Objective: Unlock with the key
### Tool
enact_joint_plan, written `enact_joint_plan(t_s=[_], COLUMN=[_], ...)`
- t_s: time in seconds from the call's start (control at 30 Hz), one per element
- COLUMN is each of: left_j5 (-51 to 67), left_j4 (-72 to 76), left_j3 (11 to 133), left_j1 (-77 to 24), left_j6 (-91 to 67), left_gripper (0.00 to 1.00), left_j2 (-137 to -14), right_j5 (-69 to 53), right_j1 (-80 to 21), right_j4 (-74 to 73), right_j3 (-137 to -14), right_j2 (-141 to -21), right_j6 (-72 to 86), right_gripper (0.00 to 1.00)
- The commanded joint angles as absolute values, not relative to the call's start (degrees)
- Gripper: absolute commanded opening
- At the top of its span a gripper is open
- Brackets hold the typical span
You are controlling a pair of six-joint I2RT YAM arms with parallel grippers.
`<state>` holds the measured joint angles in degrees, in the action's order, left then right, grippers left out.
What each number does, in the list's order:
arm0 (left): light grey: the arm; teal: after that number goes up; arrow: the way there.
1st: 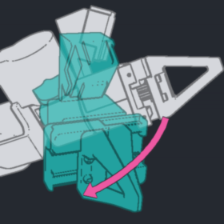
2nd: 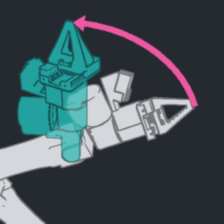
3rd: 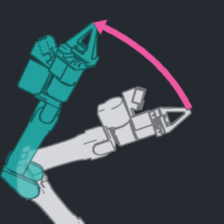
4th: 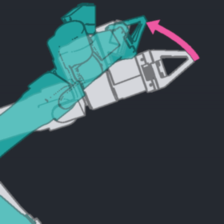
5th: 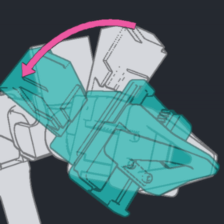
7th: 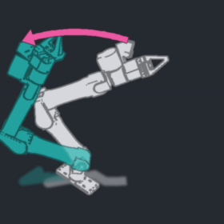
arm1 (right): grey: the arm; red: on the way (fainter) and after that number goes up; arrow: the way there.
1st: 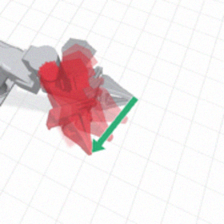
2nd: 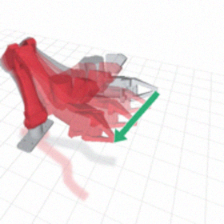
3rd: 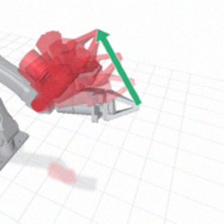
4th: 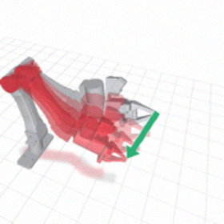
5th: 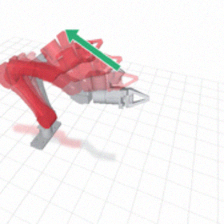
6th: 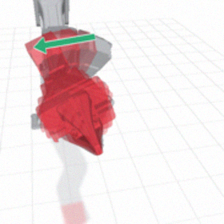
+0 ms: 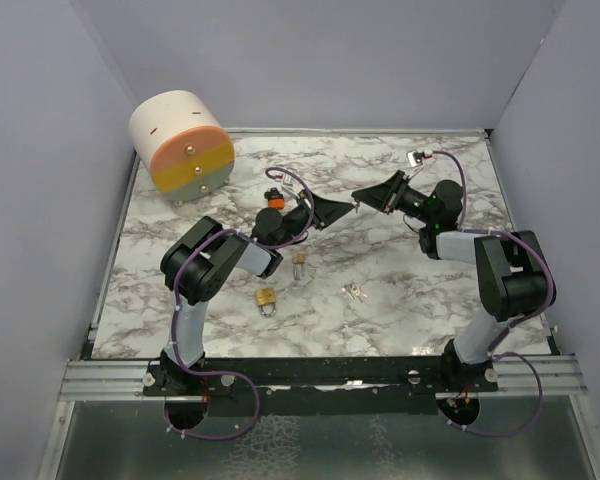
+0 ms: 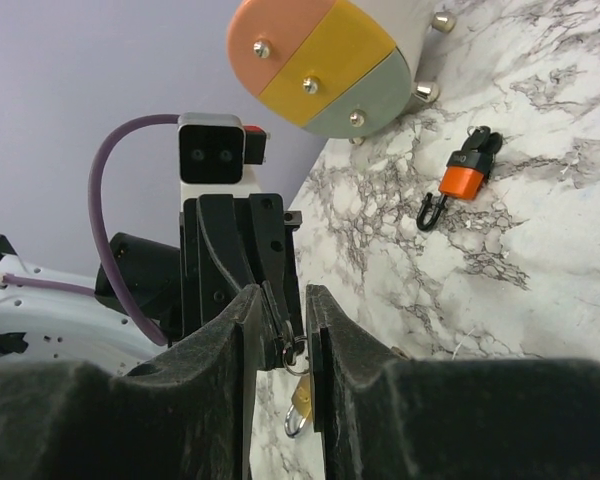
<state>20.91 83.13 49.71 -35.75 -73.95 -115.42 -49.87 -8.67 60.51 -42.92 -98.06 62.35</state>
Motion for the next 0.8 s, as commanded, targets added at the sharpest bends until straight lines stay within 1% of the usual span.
enact_joint_plan(t_s=[0.0, 0.17, 0.37, 0.5, 0.67, 0.77], left_j5=[19.5, 19.4, 19.1, 18.7, 18.4, 18.2], left_j4=[88.0, 88.4, 89.2, 89.6, 90.2, 90.6], left_j3=[50.9, 51.1, 51.4, 51.5, 51.9, 52.1], left_j1=[-36.0, -36.1, -36.3, -36.4, -36.5, -36.6], left_j6=[-74.7, -75.0, -75.6, -75.9, -76.4, -76.6], left_gripper=[0.0, 0.0, 0.0, 0.0, 0.0, 0.0], left_j2=[-116.0, -116.4, -117.3, -117.7, -118.4, -118.5], right_j5=[-51.3, -51.6, -51.7, -51.9, -52.2, -52.3], right_j1=[-9.1, -9.1, -9.1, -9.1, -9.1, -9.2], right_j4=[62.7, 63.0, 63.6, 64.5, 64.8, 64.8], right_j3=[-44.1, -44.4, -44.4, -44.2, -44.2, -44.3], right_j2=[-99.5, -99.8, -100.2, -100.5, -101.0, -101.0], right_j6=[62.5, 62.8, 63.3, 63.9, 64.1, 64.1], right_gripper=[0.25, 0.24, 0.17, 0.14, 0.14, 0.16])
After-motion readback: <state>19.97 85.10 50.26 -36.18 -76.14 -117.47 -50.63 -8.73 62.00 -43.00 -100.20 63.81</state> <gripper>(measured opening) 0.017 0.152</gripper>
